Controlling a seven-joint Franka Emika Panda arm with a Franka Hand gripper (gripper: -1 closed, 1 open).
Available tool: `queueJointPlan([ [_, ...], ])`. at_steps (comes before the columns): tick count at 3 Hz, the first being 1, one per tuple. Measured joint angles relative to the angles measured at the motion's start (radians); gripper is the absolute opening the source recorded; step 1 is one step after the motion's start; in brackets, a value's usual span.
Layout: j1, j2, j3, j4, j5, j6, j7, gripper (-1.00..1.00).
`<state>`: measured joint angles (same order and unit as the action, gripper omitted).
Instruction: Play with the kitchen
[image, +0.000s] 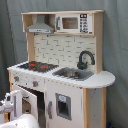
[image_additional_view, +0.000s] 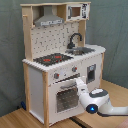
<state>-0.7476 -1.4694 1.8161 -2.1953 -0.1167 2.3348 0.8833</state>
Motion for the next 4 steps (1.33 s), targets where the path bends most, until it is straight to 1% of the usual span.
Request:
queueJointPlan([
  [1, -0.055, 0.000, -0.021, -0.002, -0.001, 0.071, -0.055, 1.00],
  [2, -0.097, 0.000, -0.043, -0.002, -0.001, 0.147, -0.103, 1.00],
  [3, -0.024, 0.004, -0.094, -0.024, -0.001, 0.151, -0.150, 1.00],
  [4, 0.063, 0.005, -0.108, -0.044, -0.003, 0.111, -0.183, 1.00],
])
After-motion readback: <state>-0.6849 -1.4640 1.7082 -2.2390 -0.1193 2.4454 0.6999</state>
